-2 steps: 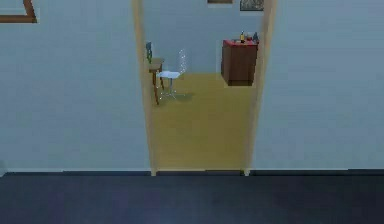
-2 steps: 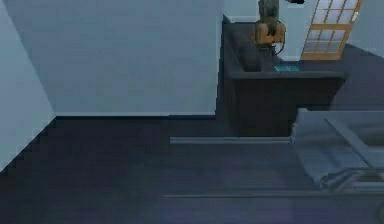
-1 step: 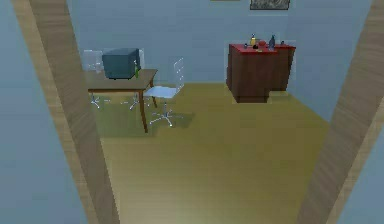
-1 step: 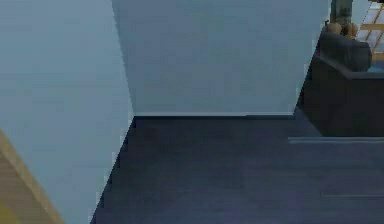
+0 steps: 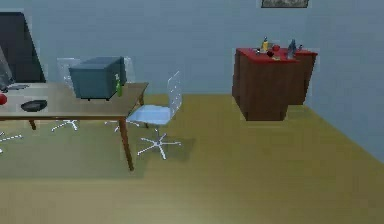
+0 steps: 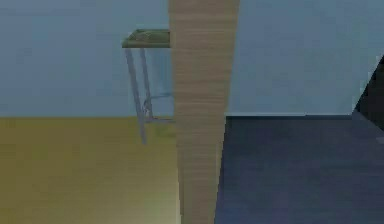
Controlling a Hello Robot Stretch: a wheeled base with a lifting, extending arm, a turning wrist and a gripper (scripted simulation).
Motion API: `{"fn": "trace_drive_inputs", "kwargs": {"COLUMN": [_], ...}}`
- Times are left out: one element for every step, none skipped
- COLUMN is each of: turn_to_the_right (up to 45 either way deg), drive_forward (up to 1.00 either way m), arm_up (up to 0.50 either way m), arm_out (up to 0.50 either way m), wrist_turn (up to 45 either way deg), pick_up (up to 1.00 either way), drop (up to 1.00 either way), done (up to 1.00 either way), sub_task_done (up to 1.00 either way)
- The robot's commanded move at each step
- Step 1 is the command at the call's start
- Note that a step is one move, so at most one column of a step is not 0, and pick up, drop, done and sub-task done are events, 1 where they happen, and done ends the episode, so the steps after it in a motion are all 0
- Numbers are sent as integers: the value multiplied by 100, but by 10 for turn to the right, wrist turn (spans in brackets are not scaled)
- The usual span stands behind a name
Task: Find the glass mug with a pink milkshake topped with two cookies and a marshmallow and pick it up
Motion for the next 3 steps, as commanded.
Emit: {"fn": "trace_drive_inputs", "kwargs": {"turn_to_the_right": [-390,0,-120], "drive_forward": [0,35,0], "arm_up": [0,0,0], "arm_out": [0,0,0], "wrist_turn": [0,0,0], "pick_up": [0,0,0], "drop": [0,0,0], "done": [0,0,0], "sub_task_done": [0,0,0]}}
